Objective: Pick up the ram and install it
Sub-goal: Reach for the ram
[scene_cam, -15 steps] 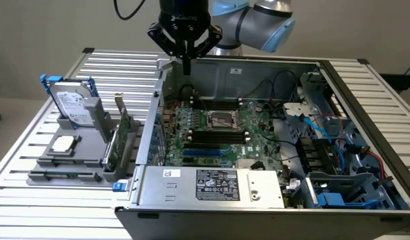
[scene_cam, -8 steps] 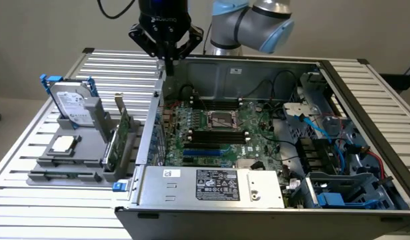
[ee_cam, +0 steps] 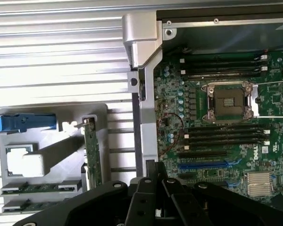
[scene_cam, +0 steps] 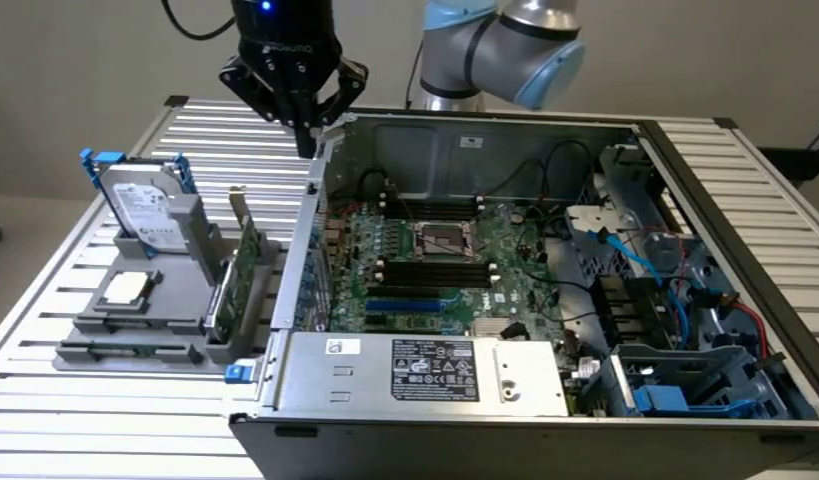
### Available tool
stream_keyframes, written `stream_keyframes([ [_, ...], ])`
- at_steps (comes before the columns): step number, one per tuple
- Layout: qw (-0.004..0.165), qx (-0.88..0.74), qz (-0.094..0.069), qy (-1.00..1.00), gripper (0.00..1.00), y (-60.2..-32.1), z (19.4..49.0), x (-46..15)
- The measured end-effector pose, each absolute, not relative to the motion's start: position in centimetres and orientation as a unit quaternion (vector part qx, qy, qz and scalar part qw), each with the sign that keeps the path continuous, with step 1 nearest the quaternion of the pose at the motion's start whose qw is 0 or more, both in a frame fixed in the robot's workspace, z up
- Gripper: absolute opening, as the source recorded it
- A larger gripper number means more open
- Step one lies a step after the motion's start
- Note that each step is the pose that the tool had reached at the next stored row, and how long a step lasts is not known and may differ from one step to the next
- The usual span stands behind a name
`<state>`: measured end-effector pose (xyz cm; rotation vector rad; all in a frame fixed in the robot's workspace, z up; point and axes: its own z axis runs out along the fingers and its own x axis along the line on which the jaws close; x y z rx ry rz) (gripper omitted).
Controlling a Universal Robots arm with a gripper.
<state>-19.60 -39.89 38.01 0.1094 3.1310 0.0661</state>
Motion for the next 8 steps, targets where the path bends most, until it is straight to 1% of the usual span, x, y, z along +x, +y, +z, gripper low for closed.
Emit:
stream_keyframes([
  [8, 0.003, 0.035, 0.021, 0.999, 0.11, -40.0, 37.0, -22.9],
])
